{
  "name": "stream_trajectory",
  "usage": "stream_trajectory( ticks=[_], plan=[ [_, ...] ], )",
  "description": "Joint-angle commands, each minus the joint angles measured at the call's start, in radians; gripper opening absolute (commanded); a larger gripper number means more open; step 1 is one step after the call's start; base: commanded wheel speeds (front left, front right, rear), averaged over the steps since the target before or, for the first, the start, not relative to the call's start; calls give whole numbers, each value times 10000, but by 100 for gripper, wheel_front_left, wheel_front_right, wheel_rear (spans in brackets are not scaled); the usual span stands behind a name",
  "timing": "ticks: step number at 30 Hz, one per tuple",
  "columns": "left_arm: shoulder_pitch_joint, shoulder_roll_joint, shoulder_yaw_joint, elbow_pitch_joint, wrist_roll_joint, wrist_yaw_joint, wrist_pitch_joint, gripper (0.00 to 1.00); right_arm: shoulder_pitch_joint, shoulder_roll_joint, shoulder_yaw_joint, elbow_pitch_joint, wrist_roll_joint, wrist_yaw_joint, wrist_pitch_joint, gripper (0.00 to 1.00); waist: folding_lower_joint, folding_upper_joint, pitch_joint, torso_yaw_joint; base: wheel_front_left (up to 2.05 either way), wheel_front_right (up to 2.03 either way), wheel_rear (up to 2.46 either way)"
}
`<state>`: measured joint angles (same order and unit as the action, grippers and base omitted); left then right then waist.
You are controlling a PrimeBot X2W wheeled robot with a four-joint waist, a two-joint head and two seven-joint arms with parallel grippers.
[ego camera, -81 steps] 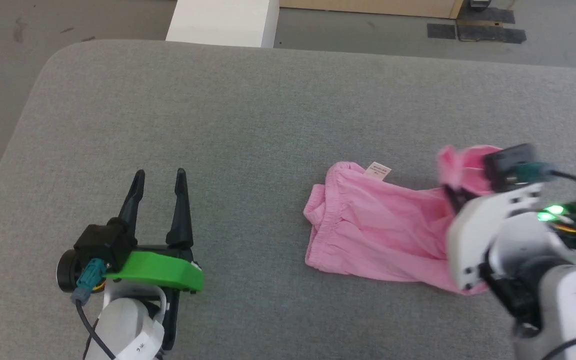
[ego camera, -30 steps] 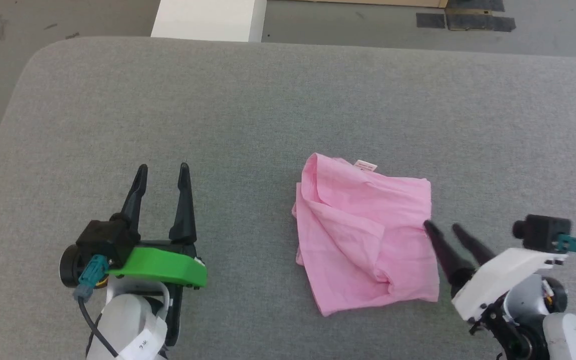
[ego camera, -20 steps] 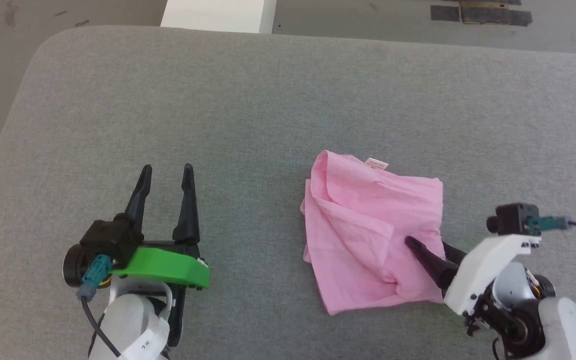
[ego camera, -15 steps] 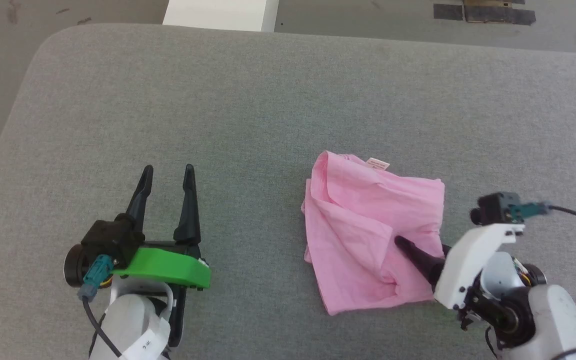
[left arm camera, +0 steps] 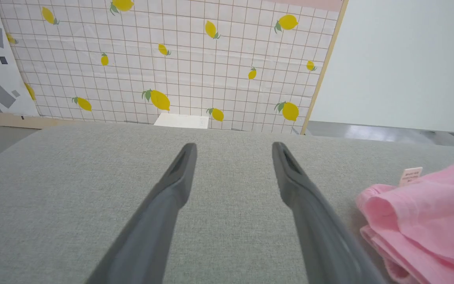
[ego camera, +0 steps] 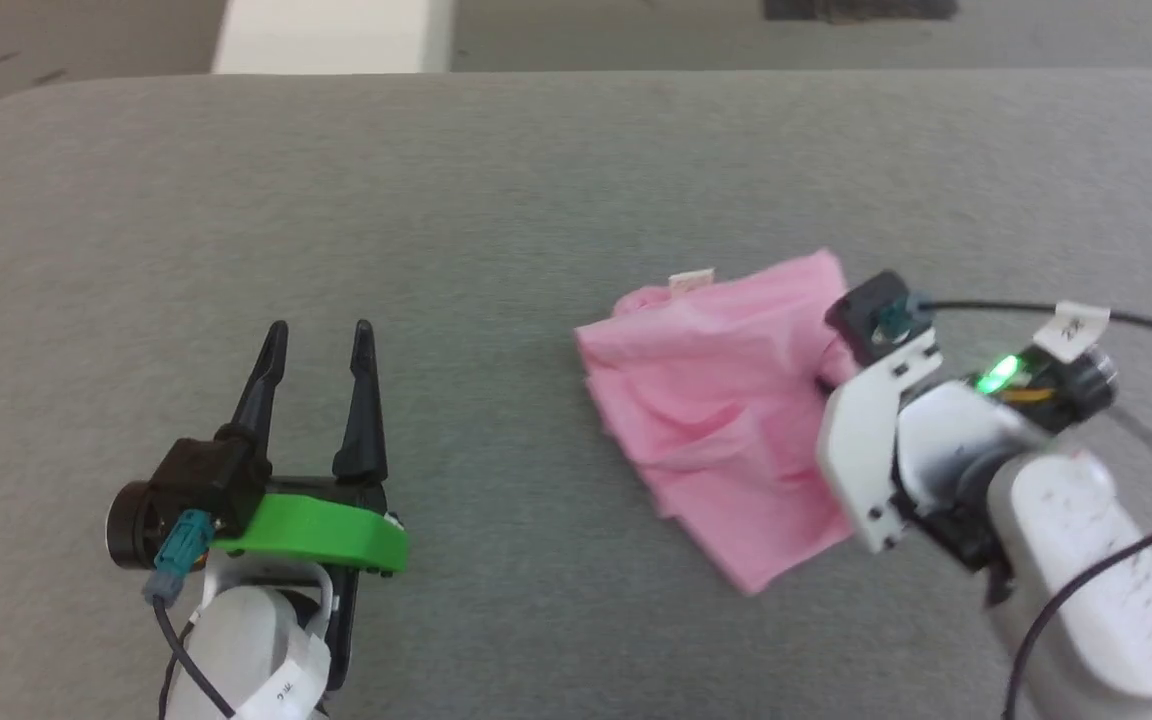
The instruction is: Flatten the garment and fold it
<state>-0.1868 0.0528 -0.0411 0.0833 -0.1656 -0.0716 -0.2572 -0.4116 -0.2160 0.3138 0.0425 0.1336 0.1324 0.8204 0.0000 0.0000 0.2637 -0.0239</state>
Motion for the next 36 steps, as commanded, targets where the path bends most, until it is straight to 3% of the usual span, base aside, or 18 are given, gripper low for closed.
stream_trajectory(
  ticks=[1, 2, 3, 5, 11, 16, 24, 36],
  plan=[
    [-163, -1, 29, -81, 115, -84, -45, 100, -371, -368, 170, 39, -155, -17, 20, 0, 0, 0, 399, -1177, 0, 0, 0],
    [-238, 9, 24, -117, 164, -112, -45, 100, -586, -628, 279, 112, -235, -17, -32, 0, 0, 0, 484, -1466, 0, 0, 0],
    [-442, 84, -19, -200, 306, -185, -45, 100, -1055, -1244, 410, 385, -499, -17, -277, 0, 0, 0, 760, -2211, 0, 0, 0],
    [-605, 177, -77, -225, 410, -239, -45, 100, -1261, -1528, 232, 720, -582, -17, -487, 0, 0, 0, 973, -2728, 0, 0, 0],
    [-963, 601, -184, -256, 648, -328, -45, 100, -1590, -1777, -872, 1641, -917, -17, -1372, 0, 0, 0, 1673, -3922, 0, 0, 0],
    [-1201, 1011, -230, -448, 802, -362, 195, 100, -1894, -1795, -1806, 2622, -1523, -17, -2289, 0, 0, 0, 2194, -4488, 0, 0, 0],
    [-1631, 1375, -466, -957, 882, -419, 677, 100, -2786, -1333, -3765, 4486, -2587, -17, -3885, 0, 0, 0, 2837, -4462, 0, 0, 0],
    [-1948, 1646, -550, -1528, 914, -335, 1008, 100, -4296, -1339, -6121, 6087, -4682, -17, -5405, 0, 0, 0, 3729, -3511, 0, 0, 0]
  ],
)
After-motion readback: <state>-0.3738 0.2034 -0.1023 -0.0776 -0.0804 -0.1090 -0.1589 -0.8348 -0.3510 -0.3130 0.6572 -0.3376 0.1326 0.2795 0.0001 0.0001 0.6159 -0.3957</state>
